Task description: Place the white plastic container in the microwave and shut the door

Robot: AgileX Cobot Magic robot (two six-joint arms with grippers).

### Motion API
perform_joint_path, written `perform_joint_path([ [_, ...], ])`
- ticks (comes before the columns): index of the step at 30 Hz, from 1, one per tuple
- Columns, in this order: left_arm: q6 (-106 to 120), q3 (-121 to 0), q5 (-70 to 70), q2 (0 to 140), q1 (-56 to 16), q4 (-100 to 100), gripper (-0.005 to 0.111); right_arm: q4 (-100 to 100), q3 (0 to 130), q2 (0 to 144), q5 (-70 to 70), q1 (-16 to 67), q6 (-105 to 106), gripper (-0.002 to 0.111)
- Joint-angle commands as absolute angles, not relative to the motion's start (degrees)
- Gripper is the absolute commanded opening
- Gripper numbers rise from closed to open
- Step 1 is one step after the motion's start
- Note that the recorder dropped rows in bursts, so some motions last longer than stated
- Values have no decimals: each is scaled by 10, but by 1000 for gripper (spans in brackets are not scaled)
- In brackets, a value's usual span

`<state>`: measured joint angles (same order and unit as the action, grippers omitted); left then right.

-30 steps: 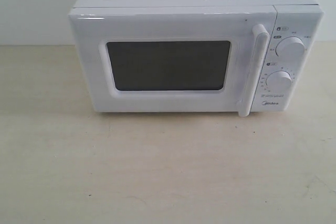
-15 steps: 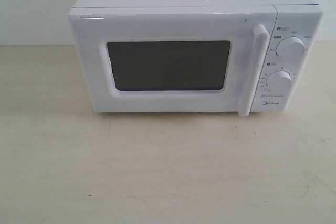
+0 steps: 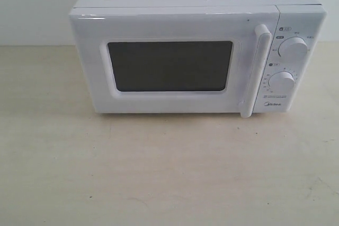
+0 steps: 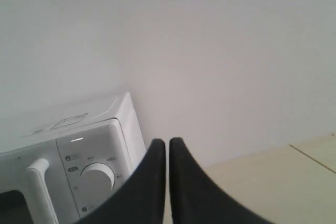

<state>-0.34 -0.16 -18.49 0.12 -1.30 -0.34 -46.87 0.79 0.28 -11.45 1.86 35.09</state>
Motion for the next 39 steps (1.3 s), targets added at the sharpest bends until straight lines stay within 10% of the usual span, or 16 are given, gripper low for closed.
perform_joint_path([
  [1,-4,0,-182,0,-12,-7,4,-171,5,0,-52,17,119,0],
  [39,-4,0,-181,0,-12,-7,4,26,0,0,196,17,-81,0],
])
